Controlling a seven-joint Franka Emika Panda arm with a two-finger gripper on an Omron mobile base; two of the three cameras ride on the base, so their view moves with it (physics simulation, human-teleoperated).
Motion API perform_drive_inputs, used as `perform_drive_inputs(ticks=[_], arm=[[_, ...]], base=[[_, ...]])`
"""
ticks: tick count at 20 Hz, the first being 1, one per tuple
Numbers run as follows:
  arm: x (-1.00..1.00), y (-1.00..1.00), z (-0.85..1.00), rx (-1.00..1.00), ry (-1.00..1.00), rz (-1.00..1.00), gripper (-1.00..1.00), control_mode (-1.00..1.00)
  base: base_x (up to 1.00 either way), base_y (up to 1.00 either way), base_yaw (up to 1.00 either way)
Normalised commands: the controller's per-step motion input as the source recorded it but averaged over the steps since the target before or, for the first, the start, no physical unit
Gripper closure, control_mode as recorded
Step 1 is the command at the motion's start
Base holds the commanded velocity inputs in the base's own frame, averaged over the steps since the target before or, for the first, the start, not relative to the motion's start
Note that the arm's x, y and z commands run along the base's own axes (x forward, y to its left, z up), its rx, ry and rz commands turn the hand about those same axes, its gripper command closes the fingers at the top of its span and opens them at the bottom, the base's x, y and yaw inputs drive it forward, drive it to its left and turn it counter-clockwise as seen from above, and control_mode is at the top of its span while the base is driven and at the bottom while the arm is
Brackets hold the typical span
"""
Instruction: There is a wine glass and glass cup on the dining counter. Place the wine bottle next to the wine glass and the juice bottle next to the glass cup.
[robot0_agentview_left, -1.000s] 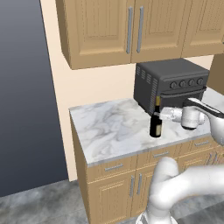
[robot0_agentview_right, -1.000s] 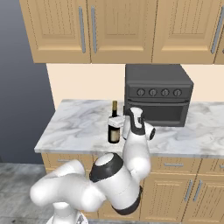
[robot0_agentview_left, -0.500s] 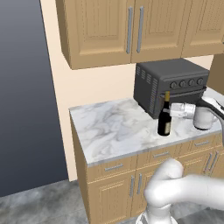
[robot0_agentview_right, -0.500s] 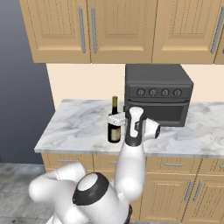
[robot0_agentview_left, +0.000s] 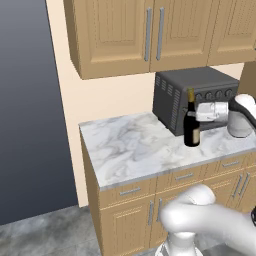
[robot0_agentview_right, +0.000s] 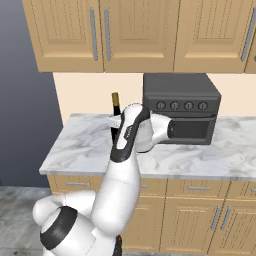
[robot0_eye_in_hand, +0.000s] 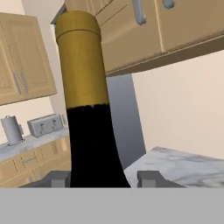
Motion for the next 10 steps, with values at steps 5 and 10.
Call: perform_drive_inputs(ticks=[5,10], arm=[[-0.26,0.42,0.81,0.0,0.06,0.0,1.0,-1.0],[-0.3,0.19,0.43,0.02,0.03,0.02,1.0,-1.0]], base=[[0.0,0.0,0.0],[0.0,0.0,0.0]])
